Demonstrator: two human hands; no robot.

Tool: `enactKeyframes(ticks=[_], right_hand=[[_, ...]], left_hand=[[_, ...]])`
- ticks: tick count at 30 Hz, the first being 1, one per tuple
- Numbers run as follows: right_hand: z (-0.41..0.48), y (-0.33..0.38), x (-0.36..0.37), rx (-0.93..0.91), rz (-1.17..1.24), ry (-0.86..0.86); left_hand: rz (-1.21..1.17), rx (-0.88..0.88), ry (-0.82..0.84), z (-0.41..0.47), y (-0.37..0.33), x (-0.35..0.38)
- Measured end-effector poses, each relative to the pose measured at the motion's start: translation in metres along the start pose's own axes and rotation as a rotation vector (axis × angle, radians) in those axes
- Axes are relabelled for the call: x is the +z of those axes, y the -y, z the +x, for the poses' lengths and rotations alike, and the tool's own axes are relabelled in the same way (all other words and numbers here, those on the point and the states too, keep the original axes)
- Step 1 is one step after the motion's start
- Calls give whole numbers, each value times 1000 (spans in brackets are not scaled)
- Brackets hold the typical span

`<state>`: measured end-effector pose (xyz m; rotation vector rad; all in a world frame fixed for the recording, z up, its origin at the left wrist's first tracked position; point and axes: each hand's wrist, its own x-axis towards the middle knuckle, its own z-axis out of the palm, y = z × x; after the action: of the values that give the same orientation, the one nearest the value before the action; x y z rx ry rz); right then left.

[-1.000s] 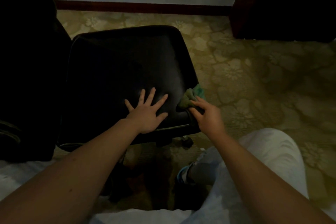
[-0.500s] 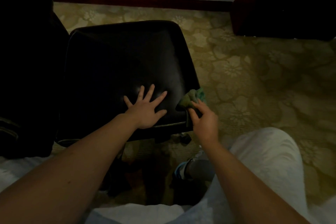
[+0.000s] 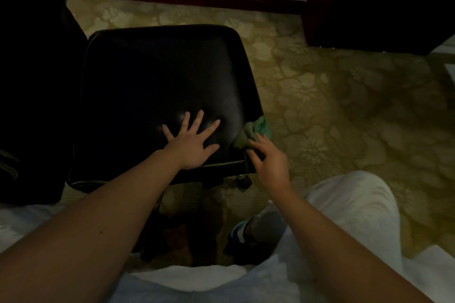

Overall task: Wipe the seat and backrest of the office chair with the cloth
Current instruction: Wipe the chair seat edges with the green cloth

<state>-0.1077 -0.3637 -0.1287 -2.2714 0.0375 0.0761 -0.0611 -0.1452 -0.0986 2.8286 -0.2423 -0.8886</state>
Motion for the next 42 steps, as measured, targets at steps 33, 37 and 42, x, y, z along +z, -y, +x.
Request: enactKeyframes(ticks=[33,37,42], right_hand=[[-36,3,14,-11,45,6],[-36,5,12,-11,60,28],[-34,3,14,-52,45,33]], left_hand=[[16,29,-163,-16,8,13],[-10,15,-155,-16,5,12],[-7,15,-149,-16,6,11]])
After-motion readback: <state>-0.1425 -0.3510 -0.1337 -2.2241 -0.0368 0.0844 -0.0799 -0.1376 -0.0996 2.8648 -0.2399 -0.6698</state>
